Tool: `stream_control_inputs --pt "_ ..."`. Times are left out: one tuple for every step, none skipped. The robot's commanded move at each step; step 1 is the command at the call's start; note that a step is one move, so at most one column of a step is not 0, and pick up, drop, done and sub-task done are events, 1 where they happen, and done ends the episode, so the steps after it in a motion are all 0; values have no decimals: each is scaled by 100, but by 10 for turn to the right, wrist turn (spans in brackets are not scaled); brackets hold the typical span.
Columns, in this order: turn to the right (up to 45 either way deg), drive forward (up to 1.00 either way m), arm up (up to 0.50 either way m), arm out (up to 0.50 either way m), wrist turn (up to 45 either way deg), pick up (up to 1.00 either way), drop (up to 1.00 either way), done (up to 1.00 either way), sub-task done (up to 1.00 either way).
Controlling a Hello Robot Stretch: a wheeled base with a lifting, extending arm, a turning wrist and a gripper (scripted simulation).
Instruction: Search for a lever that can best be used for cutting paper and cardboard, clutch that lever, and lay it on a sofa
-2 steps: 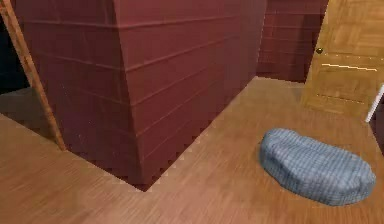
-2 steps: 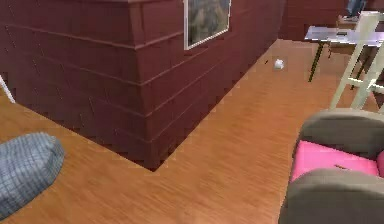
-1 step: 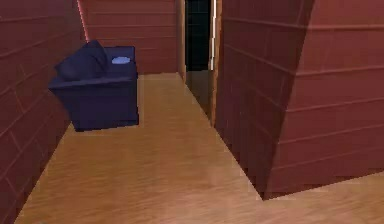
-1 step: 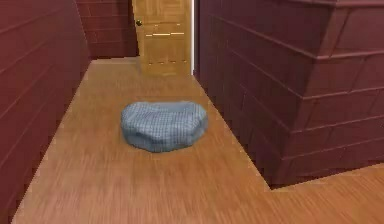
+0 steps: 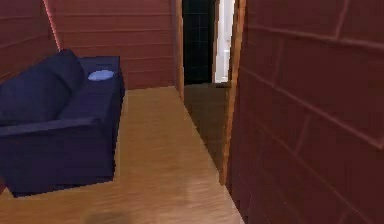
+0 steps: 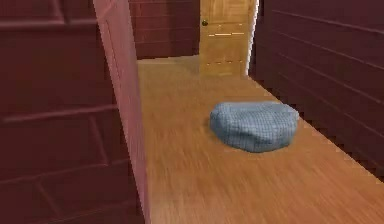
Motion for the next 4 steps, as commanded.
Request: stream_control_inputs --pt "0 100 0 0 0 0 0 0 0" --pt "0 45 0 0 0 0 0 0 0" --pt "-150 0 0 0 0 0 0 0 0" --pt "0 30 0 0 0 0 0 0 0"
